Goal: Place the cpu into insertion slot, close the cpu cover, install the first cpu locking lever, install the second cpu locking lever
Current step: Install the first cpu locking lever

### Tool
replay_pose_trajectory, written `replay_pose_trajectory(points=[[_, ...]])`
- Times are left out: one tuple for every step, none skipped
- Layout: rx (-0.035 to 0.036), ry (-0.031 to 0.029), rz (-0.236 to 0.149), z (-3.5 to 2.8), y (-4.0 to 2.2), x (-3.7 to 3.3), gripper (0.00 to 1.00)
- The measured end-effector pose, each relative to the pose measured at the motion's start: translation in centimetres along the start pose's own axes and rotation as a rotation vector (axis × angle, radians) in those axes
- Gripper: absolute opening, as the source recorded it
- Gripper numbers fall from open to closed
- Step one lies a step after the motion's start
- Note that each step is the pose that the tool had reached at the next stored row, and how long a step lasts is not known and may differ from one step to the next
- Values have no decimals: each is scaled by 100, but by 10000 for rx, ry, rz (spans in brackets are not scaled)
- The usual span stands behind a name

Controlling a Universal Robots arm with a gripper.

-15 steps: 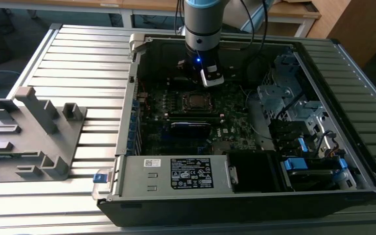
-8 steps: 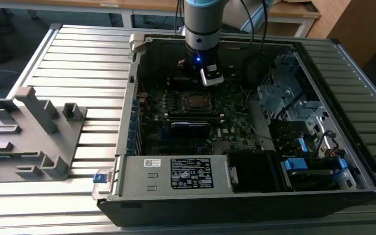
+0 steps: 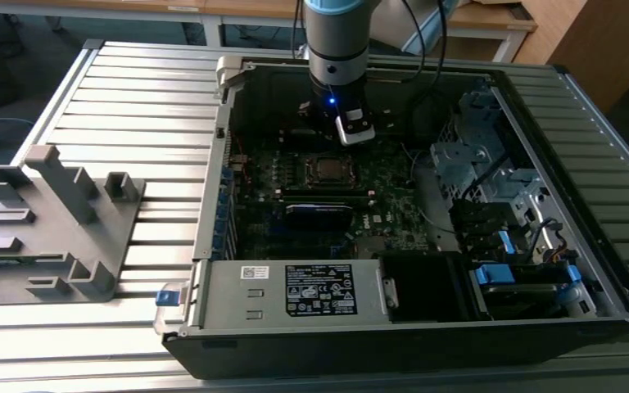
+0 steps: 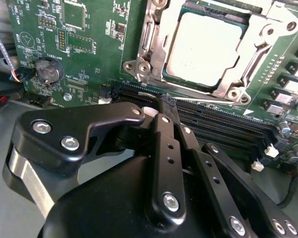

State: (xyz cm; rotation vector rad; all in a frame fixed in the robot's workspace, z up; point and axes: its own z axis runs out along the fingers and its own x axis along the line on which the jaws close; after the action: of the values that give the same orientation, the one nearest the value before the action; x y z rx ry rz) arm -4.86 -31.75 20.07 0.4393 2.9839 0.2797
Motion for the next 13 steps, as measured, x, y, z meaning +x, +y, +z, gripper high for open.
replay_pose_trajectory(points=[[0, -1, -1, 0, 0, 0, 11], [-1, -2, -1, 0, 0, 0, 11], [-3, -3, -1, 1, 0, 0, 11], [-3, -3, 0, 1, 0, 0, 11], [-3, -3, 0, 1, 0, 1, 11], [-6, -7, 1, 2, -2, 6, 11], [-10, -16, -1, 2, -6, 18, 11], [-10, -24, -4, 0, -10, 31, 11], [-11, -32, -5, -1, -13, 42, 11], [-14, -39, -7, -1, -16, 52, 11], [-16, -44, -7, -1, -17, 58, 11], [-17, -52, -8, -1, -18, 62, 11], [-20, -62, -8, -1, -19, 65, 11]])
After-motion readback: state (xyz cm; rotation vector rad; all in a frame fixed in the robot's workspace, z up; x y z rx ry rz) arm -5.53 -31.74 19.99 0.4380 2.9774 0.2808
